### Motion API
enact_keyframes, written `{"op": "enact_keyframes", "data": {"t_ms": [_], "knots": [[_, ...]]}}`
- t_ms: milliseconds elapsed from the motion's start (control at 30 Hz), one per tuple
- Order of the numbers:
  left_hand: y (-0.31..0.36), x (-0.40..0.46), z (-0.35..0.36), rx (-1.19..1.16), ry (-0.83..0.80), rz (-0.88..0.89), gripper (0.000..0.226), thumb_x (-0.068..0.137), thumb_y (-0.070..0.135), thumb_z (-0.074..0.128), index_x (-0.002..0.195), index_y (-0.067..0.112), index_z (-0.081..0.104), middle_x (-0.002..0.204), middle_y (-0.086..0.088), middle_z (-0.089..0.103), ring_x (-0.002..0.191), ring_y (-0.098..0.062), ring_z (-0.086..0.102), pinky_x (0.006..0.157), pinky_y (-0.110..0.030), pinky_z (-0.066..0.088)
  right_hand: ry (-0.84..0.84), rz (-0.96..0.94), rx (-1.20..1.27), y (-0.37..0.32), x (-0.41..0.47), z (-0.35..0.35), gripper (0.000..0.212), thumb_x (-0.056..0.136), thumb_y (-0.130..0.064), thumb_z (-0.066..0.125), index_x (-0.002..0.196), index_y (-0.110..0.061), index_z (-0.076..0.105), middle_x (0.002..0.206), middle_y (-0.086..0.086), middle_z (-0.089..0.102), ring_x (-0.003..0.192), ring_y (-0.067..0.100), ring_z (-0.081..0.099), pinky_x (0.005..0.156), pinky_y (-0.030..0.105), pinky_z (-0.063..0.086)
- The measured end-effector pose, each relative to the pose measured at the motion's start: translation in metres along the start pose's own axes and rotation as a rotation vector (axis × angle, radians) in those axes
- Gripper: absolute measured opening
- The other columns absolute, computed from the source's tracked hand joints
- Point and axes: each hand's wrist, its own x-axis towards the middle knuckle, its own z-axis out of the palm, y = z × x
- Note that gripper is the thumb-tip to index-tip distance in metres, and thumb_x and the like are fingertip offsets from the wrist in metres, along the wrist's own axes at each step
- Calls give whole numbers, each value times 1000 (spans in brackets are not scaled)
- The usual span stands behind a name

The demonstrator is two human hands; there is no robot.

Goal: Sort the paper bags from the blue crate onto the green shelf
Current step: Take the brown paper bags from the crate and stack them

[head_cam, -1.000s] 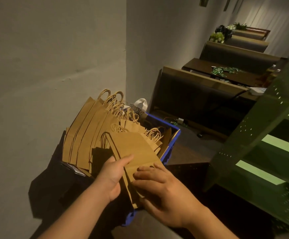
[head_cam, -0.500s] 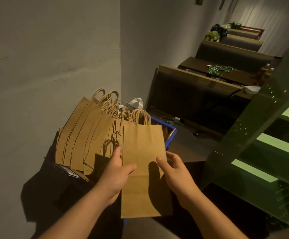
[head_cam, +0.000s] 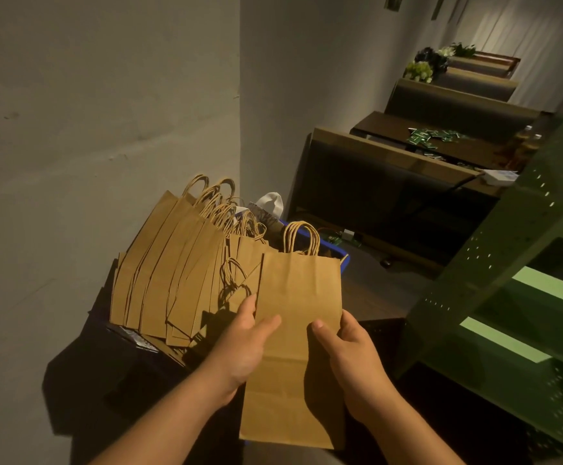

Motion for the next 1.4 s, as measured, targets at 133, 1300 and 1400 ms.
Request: {"op": "enact_keyframes", "data": {"t_ms": [133, 1300, 1400], "knots": [[11, 17, -15, 269, 109, 93, 44, 106, 49, 42, 149, 39, 40, 140, 12, 51, 119, -14, 53, 99, -38, 48, 70, 37, 45, 4, 3, -12, 22, 101, -25, 60, 123, -30, 60, 109, -8, 77, 101, 15, 74, 90, 39, 57], [-13, 62, -25, 1065, 261, 108, 57, 102, 29, 58, 155, 25, 37, 146, -6, 44, 83, -6, 56, 59, -17, 41, 309, 86, 93, 24, -5, -42, 14, 102, -26, 57, 107, -16, 66, 97, 4, 76, 93, 27, 71, 75, 39, 49], [-11, 65, -25, 939, 255, 127, 59, 101, 27, 61, 155, 25, 36, 148, -5, 47, 90, -3, 50, 62, -14, 36, 295, 85, 110, 24, -4, -42, 14, 102, -26, 58, 108, -16, 66, 93, 2, 77, 91, 26, 72, 72, 38, 49]]}}
